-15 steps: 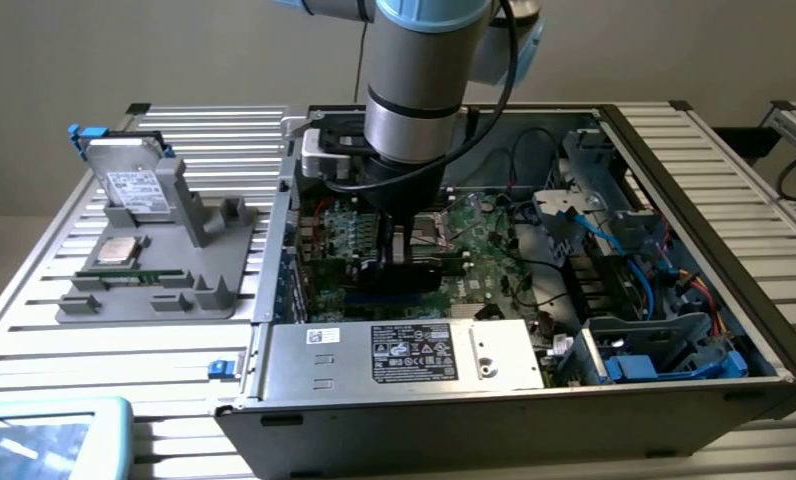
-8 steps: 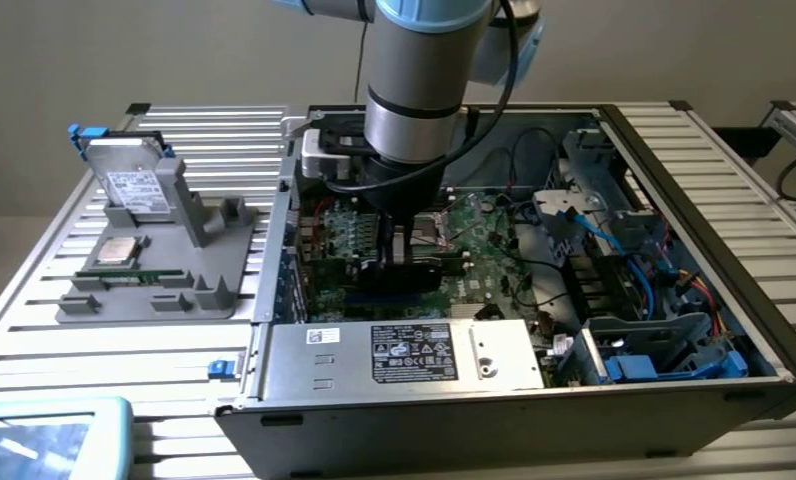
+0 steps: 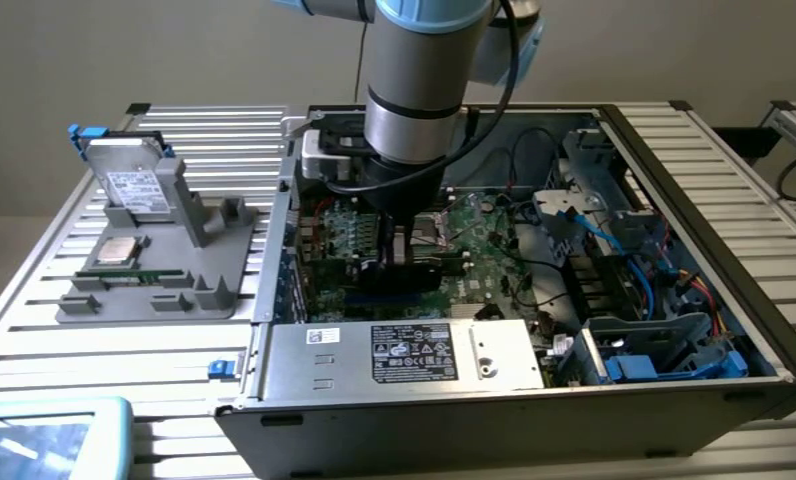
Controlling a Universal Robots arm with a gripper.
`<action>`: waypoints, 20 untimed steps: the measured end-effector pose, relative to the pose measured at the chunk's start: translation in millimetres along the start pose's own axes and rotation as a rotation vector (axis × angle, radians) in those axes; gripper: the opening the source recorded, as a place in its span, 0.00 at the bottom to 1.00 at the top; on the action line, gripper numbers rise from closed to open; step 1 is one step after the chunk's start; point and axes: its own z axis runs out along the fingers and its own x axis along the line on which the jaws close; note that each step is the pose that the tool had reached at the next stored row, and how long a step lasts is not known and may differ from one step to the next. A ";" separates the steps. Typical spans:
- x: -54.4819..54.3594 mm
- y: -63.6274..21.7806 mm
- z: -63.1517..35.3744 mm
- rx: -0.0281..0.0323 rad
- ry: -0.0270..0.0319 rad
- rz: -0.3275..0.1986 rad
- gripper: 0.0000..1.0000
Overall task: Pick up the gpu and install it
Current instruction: 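Insert the gpu into the slot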
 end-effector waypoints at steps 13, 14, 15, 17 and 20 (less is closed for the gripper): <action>0.1 -0.1 0.1 0.0002 -0.0077 -0.008 0.27; 0.7 -0.6 0.1 0.0000 -0.0080 -0.008 0.27; 0.8 -0.6 0.1 0.0001 -0.0080 -0.008 0.27; 0.8 -0.7 0.1 0.0002 -0.0080 -0.008 0.27; 1.0 -1.1 -0.1 0.0000 -0.0076 -0.008 0.27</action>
